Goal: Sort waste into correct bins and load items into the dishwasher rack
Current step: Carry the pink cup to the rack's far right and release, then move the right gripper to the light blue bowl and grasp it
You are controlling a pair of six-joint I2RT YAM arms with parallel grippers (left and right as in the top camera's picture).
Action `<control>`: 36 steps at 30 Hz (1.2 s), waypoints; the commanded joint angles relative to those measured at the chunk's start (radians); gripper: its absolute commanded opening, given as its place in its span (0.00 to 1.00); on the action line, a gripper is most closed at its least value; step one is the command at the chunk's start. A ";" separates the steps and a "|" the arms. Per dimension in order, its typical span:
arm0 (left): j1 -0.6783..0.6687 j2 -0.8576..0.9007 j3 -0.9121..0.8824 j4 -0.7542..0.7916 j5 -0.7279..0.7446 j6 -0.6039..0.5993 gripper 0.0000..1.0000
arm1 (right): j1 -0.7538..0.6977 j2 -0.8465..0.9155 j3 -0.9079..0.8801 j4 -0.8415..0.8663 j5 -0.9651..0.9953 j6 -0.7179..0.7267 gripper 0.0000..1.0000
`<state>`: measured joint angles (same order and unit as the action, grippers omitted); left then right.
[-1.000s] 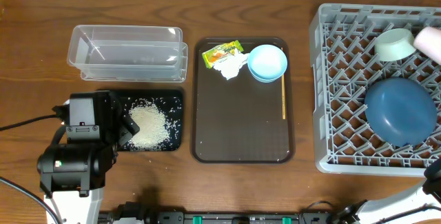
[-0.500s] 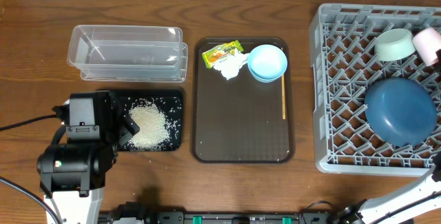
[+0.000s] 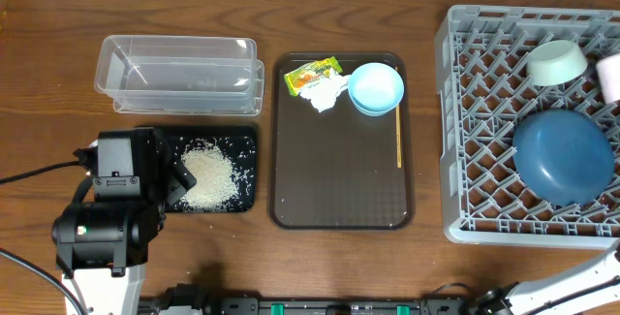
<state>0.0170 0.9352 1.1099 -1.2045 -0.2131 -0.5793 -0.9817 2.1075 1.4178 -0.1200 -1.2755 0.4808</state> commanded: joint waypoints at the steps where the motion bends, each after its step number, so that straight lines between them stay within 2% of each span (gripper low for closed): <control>1: 0.004 0.000 0.013 -0.003 -0.012 0.001 0.93 | -0.031 -0.033 -0.001 -0.035 0.016 -0.036 0.07; 7: 0.004 0.000 0.013 -0.003 -0.012 0.001 0.93 | -0.045 -0.107 -0.001 -0.168 0.124 -0.052 0.10; 15: 0.004 0.000 0.013 -0.003 -0.013 0.001 0.93 | -0.044 -0.351 -0.001 -0.351 0.381 -0.059 0.09; 16: 0.004 0.000 0.013 -0.003 -0.012 0.002 0.93 | -0.041 -0.383 -0.001 -0.357 0.400 -0.059 0.11; 19: 0.004 0.000 0.013 -0.003 -0.012 0.001 0.93 | -0.016 -0.470 -0.001 -0.363 0.443 -0.058 0.26; 22: 0.004 0.000 0.013 -0.003 -0.012 0.001 0.93 | 0.043 -0.529 -0.001 -0.364 0.484 -0.055 0.29; 28: 0.004 0.000 0.013 -0.003 -0.012 0.001 0.93 | 0.274 -0.584 -0.001 -0.364 0.557 -0.055 0.34; 31: 0.004 0.000 0.013 -0.003 -0.012 0.001 0.93 | 0.447 -0.587 -0.001 -0.364 0.607 -0.062 0.47; 33: 0.004 0.000 0.013 -0.003 -0.012 0.002 0.93 | 0.595 -0.584 -0.001 -0.368 0.698 -0.090 0.67; 34: 0.004 0.000 0.013 -0.003 -0.012 0.002 0.93 | 0.666 -0.581 -0.001 -0.369 0.753 -0.105 0.69; 36: 0.004 0.000 0.013 -0.003 -0.012 0.001 0.93 | 0.825 -0.567 -0.001 -0.371 0.888 -0.161 0.68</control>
<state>0.0170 0.9352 1.1099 -1.2041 -0.2134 -0.5793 -0.3138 1.5475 1.4117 -0.4850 -0.5781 0.3931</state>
